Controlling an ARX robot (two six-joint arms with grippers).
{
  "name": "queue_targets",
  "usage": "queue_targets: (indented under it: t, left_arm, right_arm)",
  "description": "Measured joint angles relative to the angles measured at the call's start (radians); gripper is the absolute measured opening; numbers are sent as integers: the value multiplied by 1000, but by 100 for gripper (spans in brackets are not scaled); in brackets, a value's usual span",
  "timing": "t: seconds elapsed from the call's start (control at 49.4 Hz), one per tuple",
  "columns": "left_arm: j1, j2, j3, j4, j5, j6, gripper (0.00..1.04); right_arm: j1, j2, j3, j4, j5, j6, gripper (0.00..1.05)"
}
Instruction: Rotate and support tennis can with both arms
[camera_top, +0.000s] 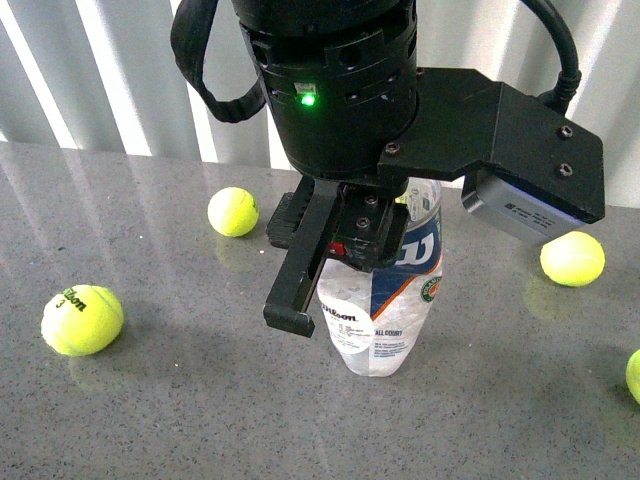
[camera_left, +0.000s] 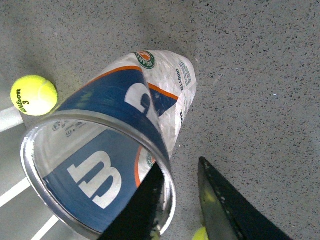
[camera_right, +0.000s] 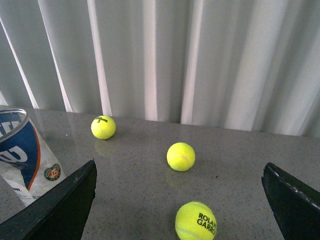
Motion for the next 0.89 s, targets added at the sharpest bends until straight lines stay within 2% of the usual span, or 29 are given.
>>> queue_targets:
  t: [0.223, 0.445, 0.526, 0.688, 0.89]
  left_arm:
    - [-2, 0, 4, 11, 3, -2, 58]
    - [-1, -5, 4, 10, 5, -9, 100]
    - [2, -22, 4, 17, 31, -26, 97]
    - [24, -173, -5, 78, 199, -124, 98]
    - [124, -428, -132, 291, 326, -334, 98]
  right_arm:
    - [0, 0, 0, 0, 0, 0, 98]
    - [0, 0, 0, 0, 0, 0, 98]
    - [0, 0, 0, 0, 0, 0, 98]
    - [0, 0, 0, 0, 0, 0, 98]
    - [0, 0, 0, 0, 0, 0, 98]
